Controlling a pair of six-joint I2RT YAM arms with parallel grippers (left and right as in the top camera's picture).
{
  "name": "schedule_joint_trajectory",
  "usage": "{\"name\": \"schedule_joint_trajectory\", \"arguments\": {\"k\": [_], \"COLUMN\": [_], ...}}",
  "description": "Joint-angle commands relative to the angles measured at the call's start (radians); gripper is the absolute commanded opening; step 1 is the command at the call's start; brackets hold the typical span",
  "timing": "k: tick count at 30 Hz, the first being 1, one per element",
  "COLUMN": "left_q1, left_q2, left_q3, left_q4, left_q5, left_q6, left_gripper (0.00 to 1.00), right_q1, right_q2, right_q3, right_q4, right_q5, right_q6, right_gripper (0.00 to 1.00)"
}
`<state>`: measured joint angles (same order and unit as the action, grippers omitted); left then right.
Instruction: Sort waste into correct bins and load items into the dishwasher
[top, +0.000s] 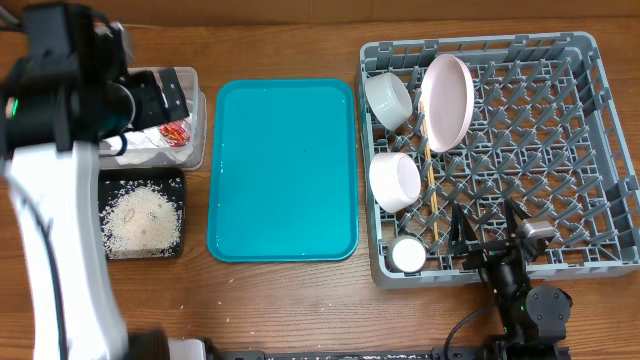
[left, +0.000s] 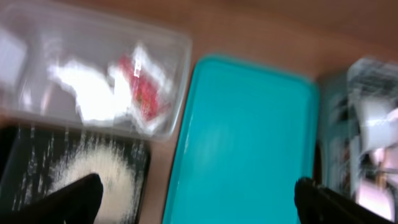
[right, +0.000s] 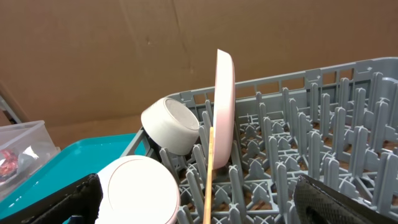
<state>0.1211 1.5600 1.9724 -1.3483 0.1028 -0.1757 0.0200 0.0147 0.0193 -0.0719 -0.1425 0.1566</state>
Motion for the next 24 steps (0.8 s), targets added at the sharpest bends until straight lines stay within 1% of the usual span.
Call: {"name": "schedule_joint_trajectory", "arguments": {"k": [1, 2, 4, 7, 12, 16, 20, 24], "left_q1": [-0.046, -0.058, -0.074, -0.077, -0.077, -0.077, -0.077, -0.077], "left_q2": [-0.21, -0.269, -0.378, -0.529, -0.777, -0.94, -1.081, -1.202], "left_q3": [-0.203, -0.285, -0.447, -0.687, -1.097, -1.387, -1.609, -1.755], "left_q4": [0.238, 0.332, 0.5, 0.715, 1.006, 1.242, 1.408, 1.457], "left_q5": [0.098, 0.132, 0.171, 0.186, 0.183, 0.167, 0.128, 0.072], "left_q6": [0.118, 0.163, 0.217, 0.221, 0.221, 0.221, 0.22, 0.221], "left_gripper": [1.0, 1.0, 1.0, 1.0, 1.0, 1.0, 1.0, 1.0], "right_q1": [-0.005, -0.005, -0.005, -0.005, -0.005, -0.005, -0.005, -0.005], "right_q2": [-0.012, -0.012, -0.012, -0.012, -0.012, -0.012, -0.012, -0.012], "right_q3": [-0.011, -0.011, -0.011, -0.011, -0.011, -0.011, -0.011, -0.011], "right_q4": [0.007, 0.007, 0.007, 0.007, 0.007, 0.007, 0.007, 0.007], "right_q5": [-0.006, -0.006, -0.005, -0.006, -0.006, -0.006, -0.006, -0.006], "right_q6": [-0.001, -0.001, -0.001, -0.001, -0.001, -0.001, -0.001, -0.001], "right_gripper": [1.0, 1.0, 1.0, 1.0, 1.0, 1.0, 1.0, 1.0]}}
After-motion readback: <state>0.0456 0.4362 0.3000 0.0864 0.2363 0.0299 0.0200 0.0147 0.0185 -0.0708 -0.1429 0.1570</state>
